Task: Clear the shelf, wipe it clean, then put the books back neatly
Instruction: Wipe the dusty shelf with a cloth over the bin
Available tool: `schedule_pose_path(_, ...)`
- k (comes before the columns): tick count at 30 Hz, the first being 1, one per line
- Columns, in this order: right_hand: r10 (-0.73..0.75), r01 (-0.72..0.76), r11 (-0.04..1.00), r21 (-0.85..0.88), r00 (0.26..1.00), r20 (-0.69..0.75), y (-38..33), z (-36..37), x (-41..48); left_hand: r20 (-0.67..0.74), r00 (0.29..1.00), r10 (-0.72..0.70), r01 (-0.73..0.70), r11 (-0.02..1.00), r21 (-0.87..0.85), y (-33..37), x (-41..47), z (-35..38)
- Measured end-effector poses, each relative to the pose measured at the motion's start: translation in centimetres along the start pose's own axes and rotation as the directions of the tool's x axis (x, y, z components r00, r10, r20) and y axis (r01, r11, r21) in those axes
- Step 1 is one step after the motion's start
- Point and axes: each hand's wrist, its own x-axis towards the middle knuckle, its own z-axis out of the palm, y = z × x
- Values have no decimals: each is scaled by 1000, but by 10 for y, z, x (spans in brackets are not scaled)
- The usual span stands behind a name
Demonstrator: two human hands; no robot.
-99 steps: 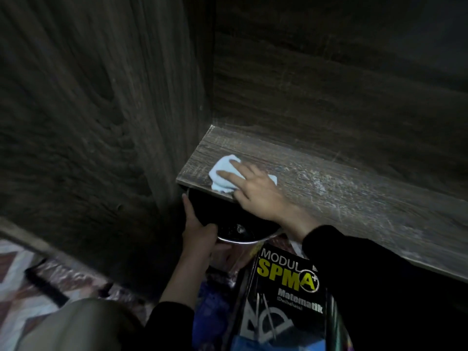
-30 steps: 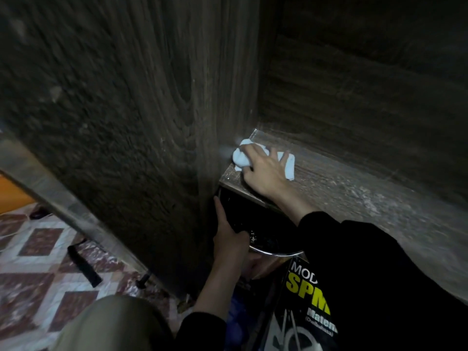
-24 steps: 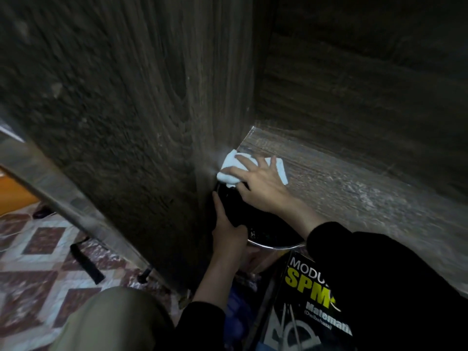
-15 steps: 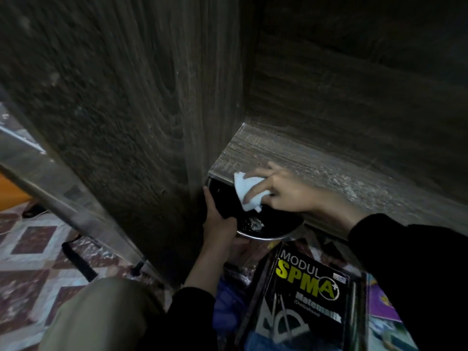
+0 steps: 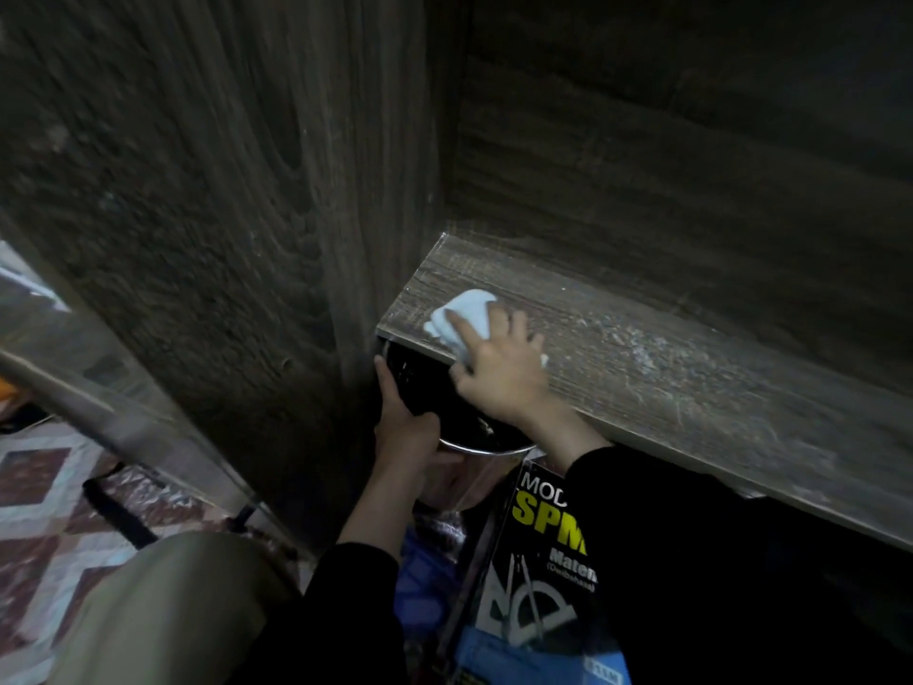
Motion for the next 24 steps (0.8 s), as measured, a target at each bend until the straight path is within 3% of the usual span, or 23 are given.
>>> schedule_pose_path(3,-138,139,990,38,990,-18,-12,1,-12,-11,999,35,-35,999,34,-2,1,1)
schedule_pose_path(5,-129,161,930,331,985,-116,-5,-2,-17,-4,1000,22,-22,1000,10,-2,0,3)
schedule_pose_path(7,45,108,804,585,970,-241,10,-7,-26,17,1000,13,-13,1000,1,-3,0,5)
schedule_pose_path(9,296,-17,750,661,902,-313,32,-13,-41,32,999,10,-9,1000,-3,-2,-2,6)
schedule_pose_path(12,568,-276,736,618,749,-341,83,-20,-70,39,999,9,-8,1000,-14,-4,-1,5)
schedule_pose_path(15,742,-552,653,519,602,-295,129,-17,-96,38,999,10,-10,1000,-17,-6,1,4)
schedule_pose_path(17,803,-697,591,407,559,-207,140,-7,-104,49,999,9,-8,1000,-17,-7,0,5)
schedule_pose_path(21,774,-729,631,265,611,-165,106,4,-88,60,998,-1,0,1000,5,-8,-2,7)
schedule_pose_path(24,668,-632,740,231,730,-146,51,10,-64,60,998,5,-6,1000,23,-9,-1,7)
